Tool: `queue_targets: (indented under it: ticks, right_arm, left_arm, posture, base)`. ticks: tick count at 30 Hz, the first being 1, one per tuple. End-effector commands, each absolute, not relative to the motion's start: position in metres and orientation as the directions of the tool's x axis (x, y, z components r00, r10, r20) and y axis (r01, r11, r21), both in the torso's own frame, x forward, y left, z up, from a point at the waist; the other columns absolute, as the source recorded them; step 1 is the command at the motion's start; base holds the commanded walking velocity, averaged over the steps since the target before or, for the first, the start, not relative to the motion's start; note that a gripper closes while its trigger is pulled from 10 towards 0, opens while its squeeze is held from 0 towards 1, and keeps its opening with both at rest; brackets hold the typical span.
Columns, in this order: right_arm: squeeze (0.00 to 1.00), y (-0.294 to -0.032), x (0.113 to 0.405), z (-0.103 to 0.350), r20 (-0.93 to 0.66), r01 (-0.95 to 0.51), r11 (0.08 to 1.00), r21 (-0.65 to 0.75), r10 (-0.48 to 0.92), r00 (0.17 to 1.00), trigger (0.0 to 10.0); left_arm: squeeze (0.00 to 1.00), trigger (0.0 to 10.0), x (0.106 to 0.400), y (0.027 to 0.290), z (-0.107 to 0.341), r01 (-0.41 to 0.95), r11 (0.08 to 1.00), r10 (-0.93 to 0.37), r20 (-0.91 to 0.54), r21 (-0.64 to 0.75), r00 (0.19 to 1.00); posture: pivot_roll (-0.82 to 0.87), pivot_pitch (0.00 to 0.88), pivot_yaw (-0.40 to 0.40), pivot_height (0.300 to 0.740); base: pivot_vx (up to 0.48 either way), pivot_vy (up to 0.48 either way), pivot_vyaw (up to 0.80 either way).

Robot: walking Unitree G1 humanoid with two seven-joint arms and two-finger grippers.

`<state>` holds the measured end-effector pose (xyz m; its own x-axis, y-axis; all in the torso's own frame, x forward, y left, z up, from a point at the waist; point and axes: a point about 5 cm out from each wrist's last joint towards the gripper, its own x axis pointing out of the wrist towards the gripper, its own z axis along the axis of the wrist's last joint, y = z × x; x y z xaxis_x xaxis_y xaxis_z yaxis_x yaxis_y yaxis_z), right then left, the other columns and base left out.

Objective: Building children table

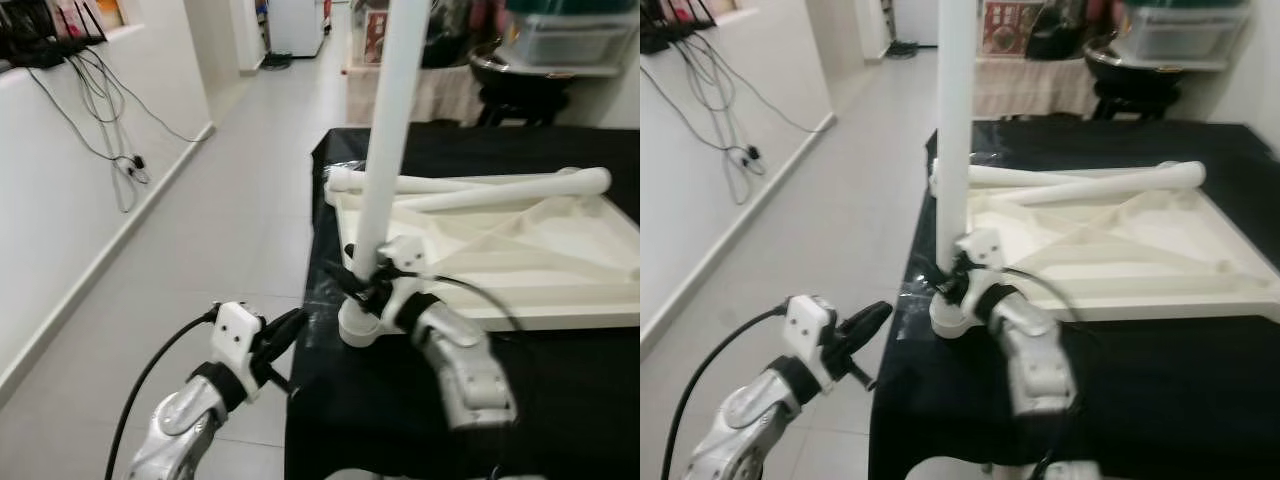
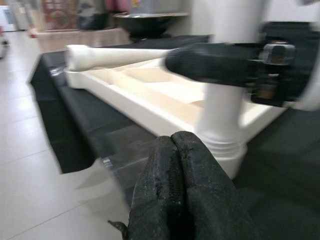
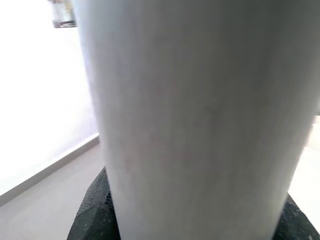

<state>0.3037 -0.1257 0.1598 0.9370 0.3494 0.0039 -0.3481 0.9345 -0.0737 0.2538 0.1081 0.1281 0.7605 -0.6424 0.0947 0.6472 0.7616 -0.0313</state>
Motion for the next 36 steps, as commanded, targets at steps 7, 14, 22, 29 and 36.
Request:
queue_targets:
  ticks: [7,14,22,29,36]
  right_arm:
    - [0.0,-0.125,0.312,0.132,-0.152,-0.375,0.922,-0.097,0.358,0.921,7.2]
    - [1.0,-0.117,0.324,0.155,-0.093,-0.554,0.831,-0.056,0.548,0.831,10.0]
    - [0.0,-0.117,0.33,0.176,-0.079,-0.836,0.538,-0.106,0.834,0.546,10.0]
    - [0.0,-0.123,0.332,0.177,-0.144,-0.926,0.367,-0.091,0.915,0.377,10.0]
    - [0.0,-0.135,0.341,0.179,-0.171,-0.961,0.274,-0.028,0.946,0.275,4.3]
  left_arm:
    - [0.0,10.0,0.255,0.115,0.128,0.631,0.775,-0.628,0.084,-0.021,0.774]
    - [0.0,10.0,0.256,0.113,0.128,0.63,0.776,-0.626,0.086,-0.027,0.775]
    - [0.0,10.0,0.257,0.11,0.127,0.634,0.773,-0.63,0.086,-0.023,0.772]
    - [0.0,10.0,0.257,0.109,0.125,0.627,0.779,-0.624,0.084,-0.022,0.777]
    - [0.0,10.0,0.255,0.108,0.124,0.632,0.774,-0.629,0.078,-0.02,0.773]
  posture:
    - [-0.03,0.108,0.047,0.74]
    - [-0.03,0.096,0.042,0.74]
    - [0.0,0.073,0.022,0.74]
    - [0.01,0.059,0.026,0.74]
    - [0.02,0.055,0.028,0.74]
  base:
    - [0.0,0.0,0.0]
    - [0.0,0.0,0.0]
    - [0.0,0.0,0.0]
    - [0.0,0.0,0.0]
    - [0.0,0.0,0.0]
